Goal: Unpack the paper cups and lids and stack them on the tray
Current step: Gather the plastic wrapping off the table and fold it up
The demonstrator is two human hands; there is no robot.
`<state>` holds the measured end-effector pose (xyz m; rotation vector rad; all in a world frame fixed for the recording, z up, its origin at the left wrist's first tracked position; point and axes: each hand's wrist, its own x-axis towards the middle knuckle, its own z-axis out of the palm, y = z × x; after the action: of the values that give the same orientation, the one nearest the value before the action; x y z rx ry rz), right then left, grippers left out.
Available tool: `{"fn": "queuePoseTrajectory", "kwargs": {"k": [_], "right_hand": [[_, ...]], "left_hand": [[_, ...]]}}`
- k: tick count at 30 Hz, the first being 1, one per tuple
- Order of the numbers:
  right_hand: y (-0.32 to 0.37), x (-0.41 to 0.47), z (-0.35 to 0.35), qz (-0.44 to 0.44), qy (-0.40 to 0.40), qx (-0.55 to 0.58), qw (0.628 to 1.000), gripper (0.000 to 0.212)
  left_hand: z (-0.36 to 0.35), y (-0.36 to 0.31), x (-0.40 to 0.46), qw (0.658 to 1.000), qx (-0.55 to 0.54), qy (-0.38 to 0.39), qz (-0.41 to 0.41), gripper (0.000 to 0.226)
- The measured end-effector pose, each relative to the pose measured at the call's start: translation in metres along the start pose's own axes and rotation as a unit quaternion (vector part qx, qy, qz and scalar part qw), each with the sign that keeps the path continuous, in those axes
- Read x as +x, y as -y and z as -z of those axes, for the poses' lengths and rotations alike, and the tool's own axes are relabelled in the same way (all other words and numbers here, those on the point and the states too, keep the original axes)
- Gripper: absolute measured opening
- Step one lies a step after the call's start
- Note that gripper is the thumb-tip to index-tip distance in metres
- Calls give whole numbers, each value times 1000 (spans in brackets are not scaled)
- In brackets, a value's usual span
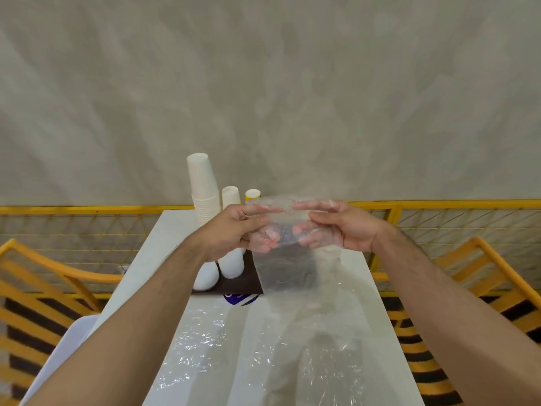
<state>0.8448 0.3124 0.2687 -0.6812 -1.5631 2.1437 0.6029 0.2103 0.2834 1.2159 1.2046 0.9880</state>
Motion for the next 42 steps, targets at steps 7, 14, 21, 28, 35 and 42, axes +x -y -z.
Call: {"fn": "queuePoseTrajectory", "kwargs": {"k": [7,14,21,28,35,42], "right_hand": [[9,2,-6,10,-23,63,998,42],[42,1,-10,51,-58,-47,996,61],[76,0,-18,124,-63,-148,979,59],[85,-2,-21,170,-57,-258,949,61],[83,-8,-18,213,14,-228,950,55],[94,-10,-28,184,69,-310,930,49]], "left_hand": [[8,-1,3,997,-65,9,-26,37],[14,-25,-6,986,-162,18,-29,34],[8,-33,-7,982,-173,-47,-66,27],[-3,-47,-14,983,-153,-14,-97,27],[-2,-61,-10,981,39,-110,-152,39],[19,-65,-17,952,211,-138,-171,67]]}}
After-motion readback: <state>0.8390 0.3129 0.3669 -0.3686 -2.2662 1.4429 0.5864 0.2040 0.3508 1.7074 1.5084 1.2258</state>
